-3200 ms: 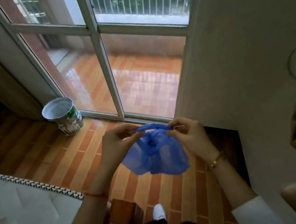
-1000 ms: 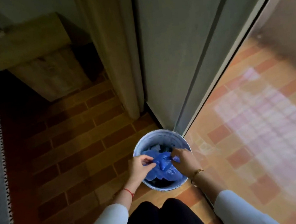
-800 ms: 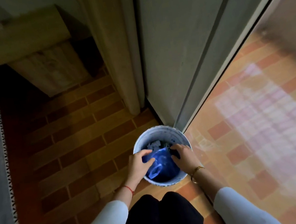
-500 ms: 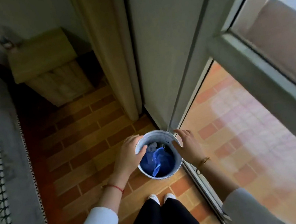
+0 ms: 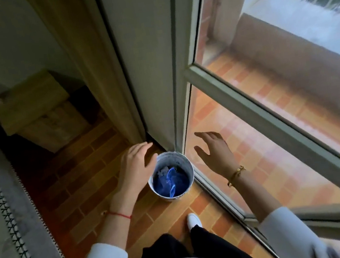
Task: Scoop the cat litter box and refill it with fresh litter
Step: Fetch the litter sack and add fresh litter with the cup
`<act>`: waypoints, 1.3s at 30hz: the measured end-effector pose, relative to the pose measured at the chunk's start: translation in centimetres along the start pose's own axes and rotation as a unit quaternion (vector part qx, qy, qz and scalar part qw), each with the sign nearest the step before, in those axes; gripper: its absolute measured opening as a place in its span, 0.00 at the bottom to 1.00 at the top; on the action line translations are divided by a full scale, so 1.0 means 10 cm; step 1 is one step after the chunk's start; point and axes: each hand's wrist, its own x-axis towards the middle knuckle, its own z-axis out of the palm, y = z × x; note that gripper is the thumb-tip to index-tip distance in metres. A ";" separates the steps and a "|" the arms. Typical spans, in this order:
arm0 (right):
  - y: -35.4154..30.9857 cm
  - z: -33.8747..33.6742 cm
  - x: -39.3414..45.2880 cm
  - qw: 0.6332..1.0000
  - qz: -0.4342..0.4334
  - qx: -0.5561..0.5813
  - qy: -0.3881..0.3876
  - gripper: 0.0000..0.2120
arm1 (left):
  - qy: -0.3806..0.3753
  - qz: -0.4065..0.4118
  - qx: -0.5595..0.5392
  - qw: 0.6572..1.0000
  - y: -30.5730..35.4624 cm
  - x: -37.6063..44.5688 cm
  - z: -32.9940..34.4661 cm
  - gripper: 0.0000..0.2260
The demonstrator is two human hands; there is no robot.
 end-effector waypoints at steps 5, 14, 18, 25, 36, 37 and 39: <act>-0.20 -0.02 -0.44 0.997 0.047 0.004 0.059 0.20 | -0.015 0.071 0.003 0.997 0.07 -0.08 -0.25 0.16; -0.59 0.02 -1.60 0.963 0.173 0.029 0.204 0.20 | -0.116 0.251 -0.006 0.961 0.30 -0.25 -0.50 0.16; -0.67 -0.01 -2.27 0.928 0.262 0.025 0.264 0.20 | -0.175 0.343 -0.037 0.922 0.65 -0.38 -0.37 0.16; -0.79 -0.11 -3.56 0.834 0.417 0.023 0.361 0.20 | -0.255 0.520 -0.058 0.813 1.60 -1.00 -0.01 0.17; -1.18 0.11 -5.67 0.625 0.620 0.034 0.472 0.20 | -0.347 0.705 -0.087 0.612 2.98 -2.79 0.52 0.18; -1.23 0.13 -5.87 0.606 0.633 0.040 0.480 0.21 | -0.354 0.716 -0.088 0.595 3.09 -3.00 0.56 0.18; -1.32 0.17 -6.29 0.575 0.653 0.047 0.491 0.21 | -0.367 0.733 -0.094 0.565 3.28 -3.44 0.63 0.17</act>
